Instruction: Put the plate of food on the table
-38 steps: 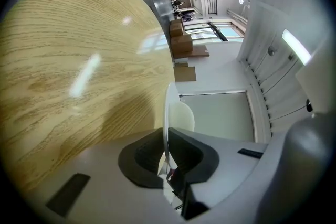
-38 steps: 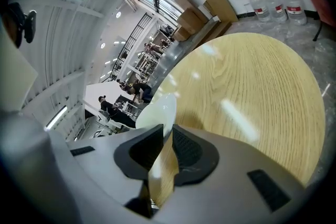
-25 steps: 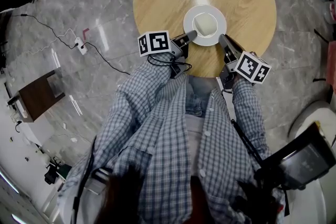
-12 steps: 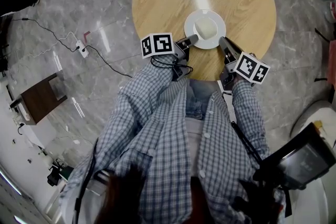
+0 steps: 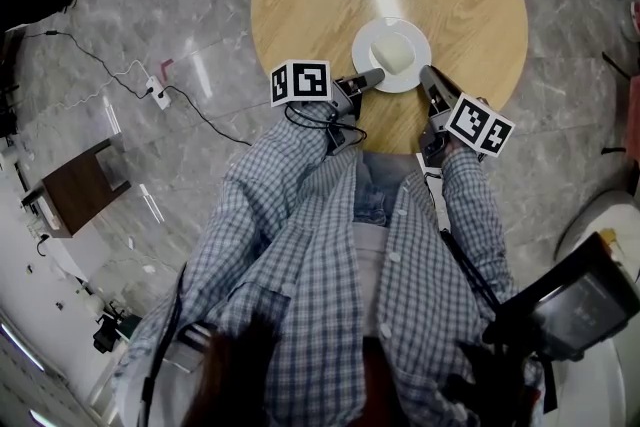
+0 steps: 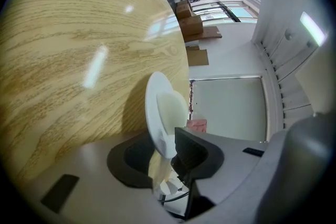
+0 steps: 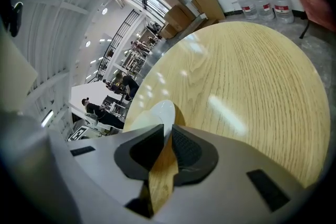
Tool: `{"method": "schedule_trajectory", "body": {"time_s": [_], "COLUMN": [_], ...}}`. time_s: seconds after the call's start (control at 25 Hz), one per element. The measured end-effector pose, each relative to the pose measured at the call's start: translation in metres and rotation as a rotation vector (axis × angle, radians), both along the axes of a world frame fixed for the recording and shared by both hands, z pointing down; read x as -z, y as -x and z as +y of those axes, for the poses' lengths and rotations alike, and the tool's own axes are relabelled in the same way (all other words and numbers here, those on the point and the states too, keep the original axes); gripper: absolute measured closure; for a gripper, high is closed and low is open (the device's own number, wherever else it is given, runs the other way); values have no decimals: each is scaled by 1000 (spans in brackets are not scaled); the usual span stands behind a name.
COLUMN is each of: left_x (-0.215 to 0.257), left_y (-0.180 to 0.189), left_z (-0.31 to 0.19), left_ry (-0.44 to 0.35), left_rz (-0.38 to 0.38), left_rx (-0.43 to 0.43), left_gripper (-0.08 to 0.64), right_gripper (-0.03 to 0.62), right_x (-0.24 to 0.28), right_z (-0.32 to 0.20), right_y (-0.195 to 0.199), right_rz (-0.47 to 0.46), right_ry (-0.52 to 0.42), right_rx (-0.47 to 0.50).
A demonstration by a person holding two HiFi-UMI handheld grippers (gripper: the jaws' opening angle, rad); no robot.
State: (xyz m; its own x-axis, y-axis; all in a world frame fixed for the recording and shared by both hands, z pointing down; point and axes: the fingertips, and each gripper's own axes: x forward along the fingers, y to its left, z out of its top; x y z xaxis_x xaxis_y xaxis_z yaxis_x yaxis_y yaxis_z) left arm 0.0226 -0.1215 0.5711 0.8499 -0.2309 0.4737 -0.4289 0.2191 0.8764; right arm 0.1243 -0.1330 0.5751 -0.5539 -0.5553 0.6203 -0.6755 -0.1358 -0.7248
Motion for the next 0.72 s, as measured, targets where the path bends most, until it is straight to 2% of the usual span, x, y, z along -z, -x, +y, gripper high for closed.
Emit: {"method": "schedule_trajectory", "body": {"time_s": [0.4,0.72], "left_x": [3,-3], "left_y": [-14,-21], "left_z": [12,31], "left_ry": [24,63], "left_rz": [48,43], "left_rx": [-93,-205], "left_gripper": [439,439], "right_gripper": [543,549], "right_x": [-7,-13], "right_z": [-8,-12], "right_y": [-9,-9], "right_rz": [70,142], "right_ry": [1,-2], "right_rx": [-5,24]}}
